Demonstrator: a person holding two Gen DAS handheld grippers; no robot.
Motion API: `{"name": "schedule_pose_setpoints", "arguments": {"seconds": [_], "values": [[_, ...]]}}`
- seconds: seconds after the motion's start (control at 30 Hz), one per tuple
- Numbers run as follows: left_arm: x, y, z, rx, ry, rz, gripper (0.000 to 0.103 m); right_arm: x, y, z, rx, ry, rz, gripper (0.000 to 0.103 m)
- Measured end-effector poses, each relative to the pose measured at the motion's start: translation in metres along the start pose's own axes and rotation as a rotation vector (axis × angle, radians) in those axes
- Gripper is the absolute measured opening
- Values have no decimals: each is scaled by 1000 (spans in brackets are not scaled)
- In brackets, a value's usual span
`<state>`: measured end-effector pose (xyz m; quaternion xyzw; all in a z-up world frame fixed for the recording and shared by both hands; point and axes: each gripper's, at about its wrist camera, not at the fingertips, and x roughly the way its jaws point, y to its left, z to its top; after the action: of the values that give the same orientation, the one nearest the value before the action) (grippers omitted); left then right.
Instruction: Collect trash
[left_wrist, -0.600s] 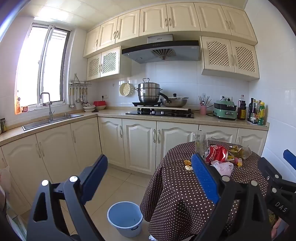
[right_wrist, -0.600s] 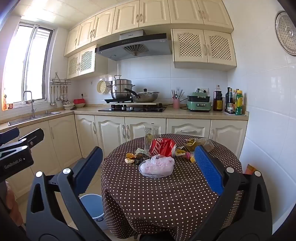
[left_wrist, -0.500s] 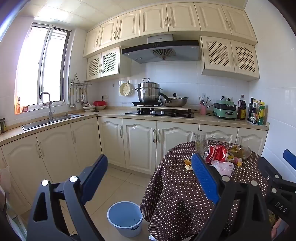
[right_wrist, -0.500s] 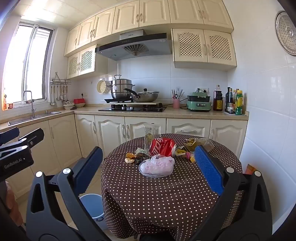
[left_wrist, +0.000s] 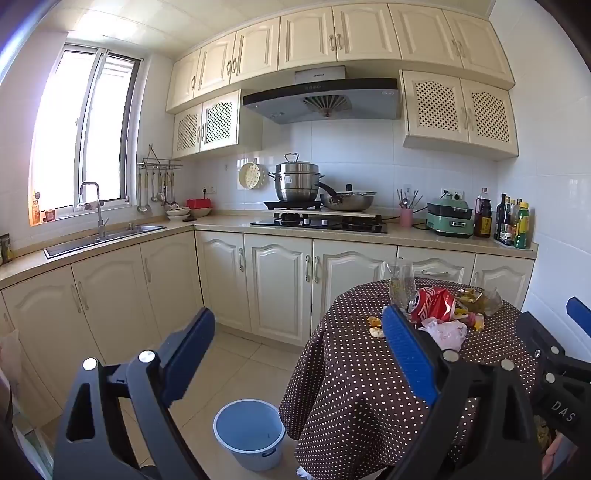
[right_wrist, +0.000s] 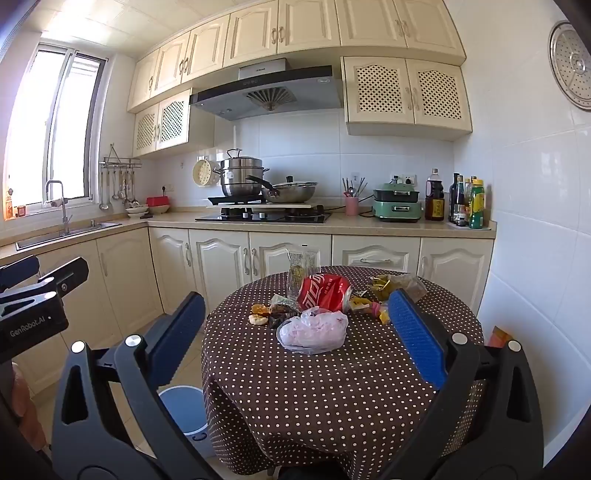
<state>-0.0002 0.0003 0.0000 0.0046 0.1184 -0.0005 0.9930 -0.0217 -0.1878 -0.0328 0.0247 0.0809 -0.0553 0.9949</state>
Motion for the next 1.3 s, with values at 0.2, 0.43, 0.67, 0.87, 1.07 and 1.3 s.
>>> {"name": "schedule_pose_setpoints", "arguments": {"seconds": [0.2,0.43,0.67,0.87,1.07,1.3], "values": [[3,-3,-2,1,1,-1,90,0,0,0,0,0,1,97],[7,-2,-7,1,2,-1,90,0,0,0,1,0,1,97],[4,0,-5,2,2,0,90,1,0,0,0,-1,1,97],[4,1,-4,2,2,0,90,2,1,1,-1,0,1,97],[5,1,-4,1,3,1,90,-1,6,-2,-2,1,2,97],[4,2,-2,1,4,0,90,4,13,-6,-2,3,3,97]]}}
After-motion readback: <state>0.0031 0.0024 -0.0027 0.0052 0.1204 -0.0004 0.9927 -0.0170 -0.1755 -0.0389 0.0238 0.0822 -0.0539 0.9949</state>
